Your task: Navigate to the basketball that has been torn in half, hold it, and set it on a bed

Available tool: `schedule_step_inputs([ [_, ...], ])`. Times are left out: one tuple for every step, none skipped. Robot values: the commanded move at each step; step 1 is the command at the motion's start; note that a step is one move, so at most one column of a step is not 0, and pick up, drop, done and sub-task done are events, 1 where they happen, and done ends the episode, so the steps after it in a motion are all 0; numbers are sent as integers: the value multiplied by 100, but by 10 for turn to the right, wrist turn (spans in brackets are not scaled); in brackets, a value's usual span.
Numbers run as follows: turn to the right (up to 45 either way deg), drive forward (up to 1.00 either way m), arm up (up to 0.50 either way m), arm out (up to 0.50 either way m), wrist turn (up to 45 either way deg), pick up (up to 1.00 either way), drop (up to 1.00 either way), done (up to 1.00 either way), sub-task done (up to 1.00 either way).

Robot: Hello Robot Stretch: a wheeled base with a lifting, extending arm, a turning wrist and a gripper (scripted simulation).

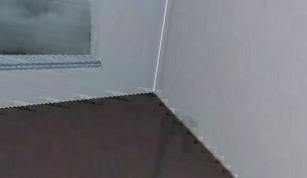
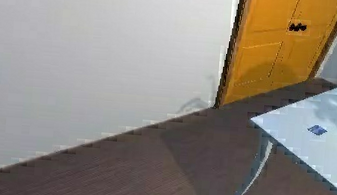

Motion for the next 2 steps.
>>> schedule_step_inputs([
  [450, 0, 0, 0, 0, 0, 0, 0, 0],
  [450, 0, 0, 0, 0, 0, 0, 0, 0],
])
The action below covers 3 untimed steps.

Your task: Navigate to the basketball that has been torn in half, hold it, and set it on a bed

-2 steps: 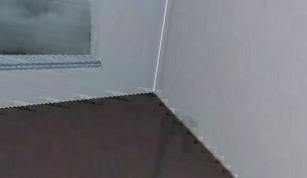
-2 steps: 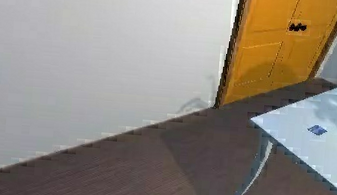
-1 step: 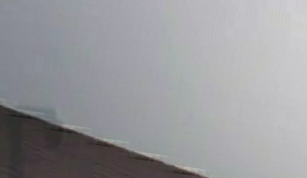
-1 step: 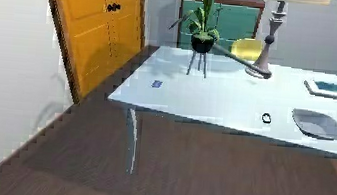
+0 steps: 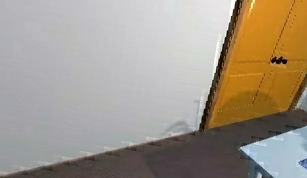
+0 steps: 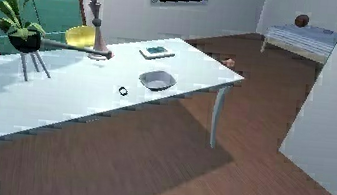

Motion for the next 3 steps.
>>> schedule_step_inputs([
  [30, 0, 0, 0, 0, 0, 0, 0, 0],
  [0, 85, 0, 0, 0, 0, 0, 0, 0],
  [180, 0, 0, 0, 0, 0, 0, 0, 0],
])
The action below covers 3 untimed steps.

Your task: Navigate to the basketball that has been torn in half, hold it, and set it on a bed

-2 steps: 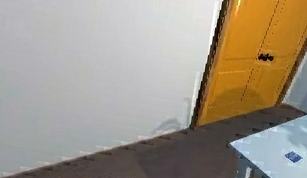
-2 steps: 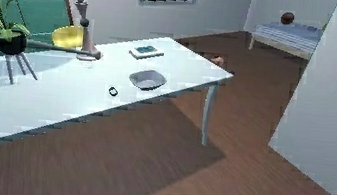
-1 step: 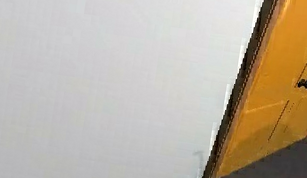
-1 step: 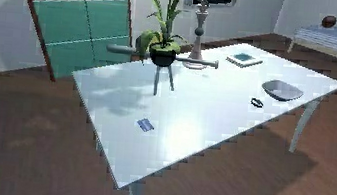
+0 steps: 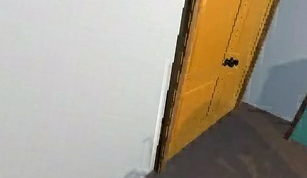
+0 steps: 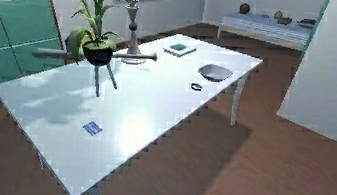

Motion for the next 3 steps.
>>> schedule_step_inputs([
  [0, 30, 0, 0, 0, 0, 0, 0, 0],
  [390, 0, 0, 0, 0, 0, 0, 0, 0],
  [0, 100, 0, 0, 0, 0, 0, 0, 0],
])
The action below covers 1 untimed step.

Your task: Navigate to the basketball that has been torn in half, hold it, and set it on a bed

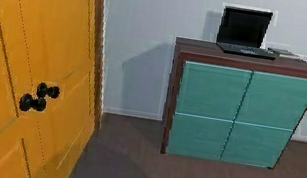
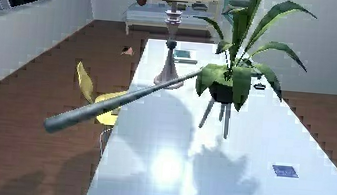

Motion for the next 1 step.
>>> schedule_step_inputs([
  [0, 30, 0, 0, 0, 0, 0, 0, 0],
])
